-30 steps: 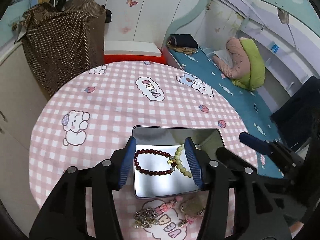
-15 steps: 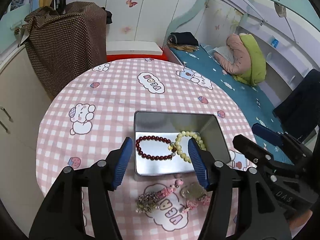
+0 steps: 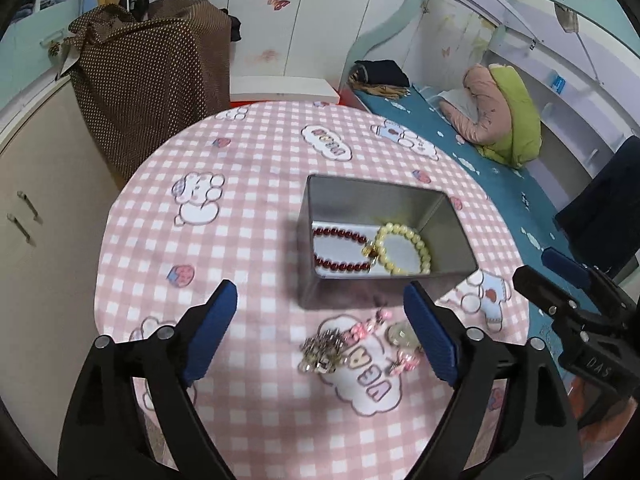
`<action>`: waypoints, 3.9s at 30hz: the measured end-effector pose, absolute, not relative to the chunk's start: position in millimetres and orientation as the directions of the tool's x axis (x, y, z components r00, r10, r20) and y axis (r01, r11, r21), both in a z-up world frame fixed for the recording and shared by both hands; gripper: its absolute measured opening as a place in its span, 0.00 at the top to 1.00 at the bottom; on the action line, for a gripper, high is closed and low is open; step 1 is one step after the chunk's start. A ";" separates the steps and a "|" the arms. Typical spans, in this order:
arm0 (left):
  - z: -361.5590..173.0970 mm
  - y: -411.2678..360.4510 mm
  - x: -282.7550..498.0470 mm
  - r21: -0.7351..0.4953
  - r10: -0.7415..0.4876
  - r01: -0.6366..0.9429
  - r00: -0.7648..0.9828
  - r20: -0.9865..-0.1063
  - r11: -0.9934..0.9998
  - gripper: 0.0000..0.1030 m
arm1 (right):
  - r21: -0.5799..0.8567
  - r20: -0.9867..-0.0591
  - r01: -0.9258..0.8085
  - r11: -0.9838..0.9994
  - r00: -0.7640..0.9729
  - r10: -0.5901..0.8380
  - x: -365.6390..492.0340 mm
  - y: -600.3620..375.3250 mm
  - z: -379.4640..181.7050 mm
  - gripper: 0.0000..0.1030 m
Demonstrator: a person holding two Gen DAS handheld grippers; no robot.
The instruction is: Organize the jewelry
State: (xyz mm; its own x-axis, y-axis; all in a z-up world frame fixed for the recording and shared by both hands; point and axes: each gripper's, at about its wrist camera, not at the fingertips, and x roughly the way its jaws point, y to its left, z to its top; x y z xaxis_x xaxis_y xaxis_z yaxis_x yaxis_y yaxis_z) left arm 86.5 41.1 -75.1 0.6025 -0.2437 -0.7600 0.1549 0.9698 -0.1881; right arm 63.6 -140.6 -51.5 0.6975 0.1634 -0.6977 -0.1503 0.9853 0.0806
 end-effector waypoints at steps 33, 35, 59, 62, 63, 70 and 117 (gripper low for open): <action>-146.2 48.4 50.4 -0.037 -0.248 0.322 0.647 -0.721 0.946 0.34 | 0.109 -0.776 -0.071 0.991 0.617 0.130 53.8 -126.6 -124.5 0.14; -149.2 47.1 50.5 -0.025 -0.251 0.336 0.650 -0.717 0.942 0.42 | 0.105 -0.780 -0.071 0.992 0.613 0.126 55.6 -126.5 -126.2 0.14; -150.4 64.9 56.3 -0.123 -0.347 0.372 0.630 -0.695 0.920 0.75 | 0.090 -0.810 -0.071 0.993 0.575 0.115 65.7 -122.6 -136.9 0.14; -155.4 56.5 53.9 -0.072 -0.325 0.390 0.635 -0.701 0.918 0.75 | 0.088 -0.811 -0.073 0.993 0.574 0.114 66.2 -121.1 -136.6 0.14; -155.9 53.8 53.7 -0.063 -0.322 0.394 0.637 -0.701 0.917 0.74 | 0.085 -0.811 -0.074 0.994 0.574 0.112 66.1 -120.8 -136.7 0.14; -157.4 49.8 55.5 -0.068 -0.325 0.391 0.640 -0.696 0.918 0.89 | 0.073 -0.807 -0.114 0.991 0.578 0.126 62.9 -115.1 -134.8 0.14; -131.5 86.3 34.5 -0.271 -0.422 0.323 0.691 -0.587 0.907 0.89 | 0.125 -0.765 -0.471 0.873 0.514 0.387 62.2 -33.4 -128.0 0.90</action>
State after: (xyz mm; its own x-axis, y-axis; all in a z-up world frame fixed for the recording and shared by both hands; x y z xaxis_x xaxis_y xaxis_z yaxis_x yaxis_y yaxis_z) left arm 34.5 86.3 -131.5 0.6913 -0.4217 -0.5867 0.3230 0.9067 -0.2710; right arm 62.2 -33.4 -128.0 0.5140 0.3874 -0.7653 -0.4714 0.8730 0.1253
